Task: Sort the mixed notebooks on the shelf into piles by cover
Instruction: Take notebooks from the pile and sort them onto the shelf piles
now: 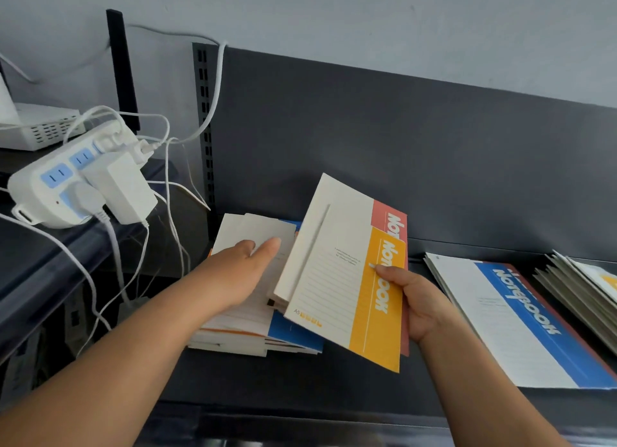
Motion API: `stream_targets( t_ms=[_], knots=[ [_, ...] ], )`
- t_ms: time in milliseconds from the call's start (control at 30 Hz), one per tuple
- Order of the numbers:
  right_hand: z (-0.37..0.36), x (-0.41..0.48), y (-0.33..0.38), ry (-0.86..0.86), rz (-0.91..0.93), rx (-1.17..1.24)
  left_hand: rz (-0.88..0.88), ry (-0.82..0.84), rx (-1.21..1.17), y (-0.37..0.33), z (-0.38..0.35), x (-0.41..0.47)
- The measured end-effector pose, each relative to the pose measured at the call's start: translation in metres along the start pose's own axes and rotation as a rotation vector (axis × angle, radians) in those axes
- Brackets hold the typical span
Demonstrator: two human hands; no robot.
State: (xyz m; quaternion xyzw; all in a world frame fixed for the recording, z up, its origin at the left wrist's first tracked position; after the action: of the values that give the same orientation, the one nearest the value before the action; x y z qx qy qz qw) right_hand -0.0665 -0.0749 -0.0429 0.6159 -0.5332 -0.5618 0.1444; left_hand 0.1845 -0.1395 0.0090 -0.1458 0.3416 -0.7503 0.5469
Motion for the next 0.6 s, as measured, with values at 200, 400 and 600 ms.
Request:
stream_targets(
  t_ms=[200, 400, 600],
  knots=[
    [0.013, -0.020, 0.010, -0.002, 0.023, 0.043, -0.051, -0.099, -0.025, -0.020, 0.012, 0.001],
    [0.029, -0.039, 0.019, -0.001, 0.069, 0.105, -0.102, 0.136, -0.617, -0.080, -0.020, 0.004],
    [0.068, -0.044, 0.038, -0.116, 0.056, 0.112, -0.037, 0.276, -0.742, -0.110, -0.076, 0.017]
  ],
)
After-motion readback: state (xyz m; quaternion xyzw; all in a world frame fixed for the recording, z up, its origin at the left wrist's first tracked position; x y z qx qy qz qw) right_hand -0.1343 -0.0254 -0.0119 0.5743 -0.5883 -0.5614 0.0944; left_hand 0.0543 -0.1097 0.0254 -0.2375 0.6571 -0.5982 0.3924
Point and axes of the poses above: each hand's wrist, its own x-axis towards the middle knuckle, its own z-axis out of the back of the hand, y = z × x, the point moved 6 cm from there along x, towards the middle knuckle, and after that the axes turned 7 degrees about -z, right-handed, at the moved point
